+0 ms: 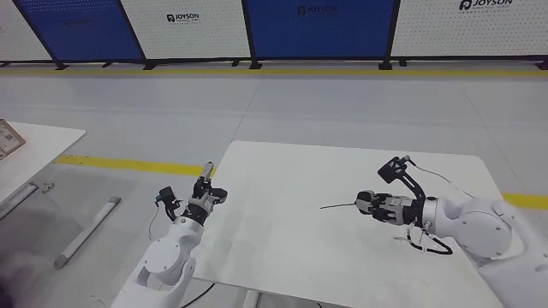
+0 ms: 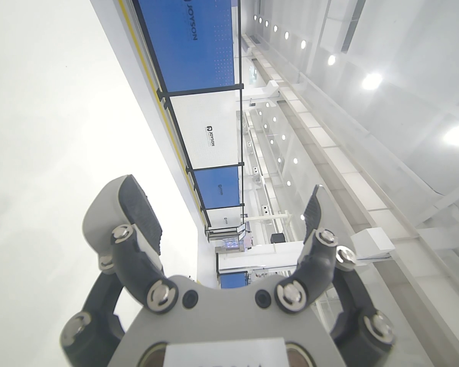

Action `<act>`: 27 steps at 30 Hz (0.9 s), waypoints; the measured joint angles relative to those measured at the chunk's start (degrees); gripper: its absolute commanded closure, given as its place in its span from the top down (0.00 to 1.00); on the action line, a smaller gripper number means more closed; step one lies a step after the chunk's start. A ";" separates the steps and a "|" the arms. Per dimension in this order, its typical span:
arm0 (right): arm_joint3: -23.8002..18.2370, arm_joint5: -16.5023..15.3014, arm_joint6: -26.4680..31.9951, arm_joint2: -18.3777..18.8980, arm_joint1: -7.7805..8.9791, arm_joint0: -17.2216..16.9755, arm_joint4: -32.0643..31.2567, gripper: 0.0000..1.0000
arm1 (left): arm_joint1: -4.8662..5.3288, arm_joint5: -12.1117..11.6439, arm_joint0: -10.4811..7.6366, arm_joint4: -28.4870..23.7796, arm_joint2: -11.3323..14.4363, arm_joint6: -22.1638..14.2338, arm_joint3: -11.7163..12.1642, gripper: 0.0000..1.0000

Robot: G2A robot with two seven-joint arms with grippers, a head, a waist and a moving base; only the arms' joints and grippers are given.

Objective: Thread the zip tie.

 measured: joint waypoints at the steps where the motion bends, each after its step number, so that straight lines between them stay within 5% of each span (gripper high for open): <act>1: 0.00 0.00 0.00 0.00 0.00 0.00 0.00 0.00 | 0.00 0.00 0.00 0.00 0.00 0.00 0.00 1.00; 11: -1.55 0.00 -3.47 -1.19 -0.20 0.88 -4.62 0.00 | 0.00 0.00 0.00 0.00 0.00 0.00 0.00 1.00; 16: -2.79 0.00 -5.92 -5.84 0.03 4.11 -8.78 0.00 | 0.00 0.00 0.00 0.00 0.00 0.00 0.00 1.00; 21: 0.74 0.00 -8.71 -13.13 0.03 9.31 -12.17 0.00 | 0.00 0.00 0.00 0.00 0.00 0.00 0.00 1.00; 27: 1.04 0.00 -8.95 -13.40 -0.01 9.50 -10.93 0.00 | 0.00 0.00 0.00 0.00 0.00 0.00 0.00 1.00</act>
